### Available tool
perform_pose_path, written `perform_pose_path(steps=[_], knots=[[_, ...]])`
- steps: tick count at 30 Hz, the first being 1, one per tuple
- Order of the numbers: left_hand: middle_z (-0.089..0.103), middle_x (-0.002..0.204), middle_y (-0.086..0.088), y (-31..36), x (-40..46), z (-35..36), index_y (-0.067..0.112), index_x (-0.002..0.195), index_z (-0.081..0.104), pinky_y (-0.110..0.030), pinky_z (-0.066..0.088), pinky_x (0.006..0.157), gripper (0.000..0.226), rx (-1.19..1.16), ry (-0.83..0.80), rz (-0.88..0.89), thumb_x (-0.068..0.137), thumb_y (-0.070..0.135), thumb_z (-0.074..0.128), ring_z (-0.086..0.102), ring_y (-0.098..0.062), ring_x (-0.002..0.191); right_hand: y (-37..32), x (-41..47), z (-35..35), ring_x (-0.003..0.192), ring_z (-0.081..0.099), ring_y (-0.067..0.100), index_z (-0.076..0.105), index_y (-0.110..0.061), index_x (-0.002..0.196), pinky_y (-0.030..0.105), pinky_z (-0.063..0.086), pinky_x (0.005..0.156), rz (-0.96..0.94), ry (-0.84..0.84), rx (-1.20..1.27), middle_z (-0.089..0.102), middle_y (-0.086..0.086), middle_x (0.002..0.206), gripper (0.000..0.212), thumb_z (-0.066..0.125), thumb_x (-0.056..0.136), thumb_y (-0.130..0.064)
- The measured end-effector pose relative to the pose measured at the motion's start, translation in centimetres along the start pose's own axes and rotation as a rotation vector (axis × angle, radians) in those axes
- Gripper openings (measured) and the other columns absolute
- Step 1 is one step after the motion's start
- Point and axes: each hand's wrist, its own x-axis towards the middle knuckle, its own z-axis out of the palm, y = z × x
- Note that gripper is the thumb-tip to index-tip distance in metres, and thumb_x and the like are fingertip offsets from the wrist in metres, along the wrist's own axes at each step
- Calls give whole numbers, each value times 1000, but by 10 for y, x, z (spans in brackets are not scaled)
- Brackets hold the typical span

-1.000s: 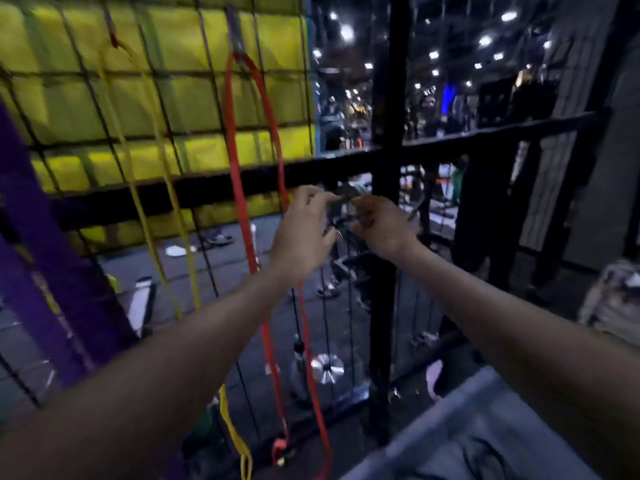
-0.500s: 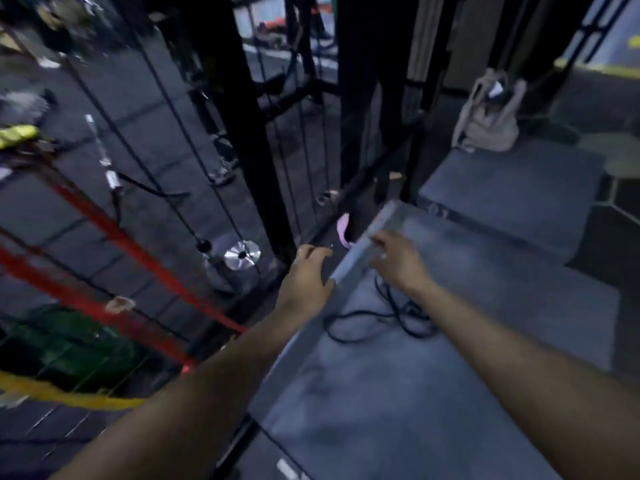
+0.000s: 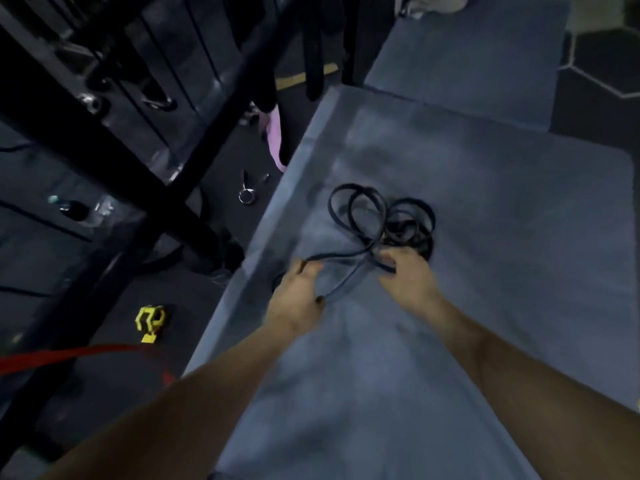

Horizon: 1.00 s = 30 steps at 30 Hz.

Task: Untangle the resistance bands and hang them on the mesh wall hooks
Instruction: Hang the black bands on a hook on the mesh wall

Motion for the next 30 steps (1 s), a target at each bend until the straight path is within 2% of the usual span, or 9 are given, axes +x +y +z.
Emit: perform_pose_path(steps=[2,5,9,12,15,18,24,28,30], knots=[[33,140,-6,-4,19,21,15,139,35,-36,36,104,59,43,16,29,86,18,61,38,-26,129,18,12,13,120,46,29,55,-7,126,31,38,98,14,40,-15,49,12,129,41,56,85,-3],[35,137,-6,-5,46,47,16,138,36,-38,35,105,65,52,82,65,81,25,66,37,-27,129,41,33,28,127,33,30,39,-11,138,37,34,105,-5,109,-153,36,9,139,58,61,85,-17],[32,139,0,0,69,69,22,140,29,-36,25,109,72,79,101,61,80,35,68,31,-22,132,61,54,43,141,16,27,19,-11,147,38,13,119,-62,88,-296,23,7,150,81,65,83,-29],[34,135,-1,-1,75,79,22,138,30,-34,23,108,66,215,159,49,82,30,65,32,-23,127,67,62,54,141,16,26,15,-10,147,37,3,118,-58,117,-421,25,9,149,76,61,87,-23],[44,121,-1,-6,70,81,23,126,49,-30,26,100,38,298,181,45,88,25,56,36,-24,117,70,63,57,129,36,27,34,-6,136,36,7,118,-11,150,-500,46,11,132,46,48,92,-13],[47,115,-2,-9,51,77,23,112,60,-29,28,94,21,210,155,21,92,24,52,38,-24,114,75,51,54,117,47,27,53,-10,115,37,16,114,-43,102,-533,58,9,118,26,41,92,-8],[55,106,-10,14,5,19,13,110,57,-35,37,82,19,41,196,0,93,14,48,50,-30,100,40,16,0,119,45,31,53,-11,123,37,36,98,-121,-28,-397,54,11,124,31,45,93,-9],[53,108,-17,51,-27,-50,5,114,53,-41,42,83,21,-27,253,39,94,11,46,50,-34,101,-11,-10,-68,101,58,33,60,-3,102,32,44,76,-209,-102,-251,61,15,104,18,53,86,-6],[52,110,-17,74,-46,-86,5,119,50,-40,40,84,25,-1,283,63,95,13,44,48,-33,104,-43,-32,-103,101,56,32,58,-1,104,31,43,77,-227,-139,-217,59,15,107,18,50,90,-7]])
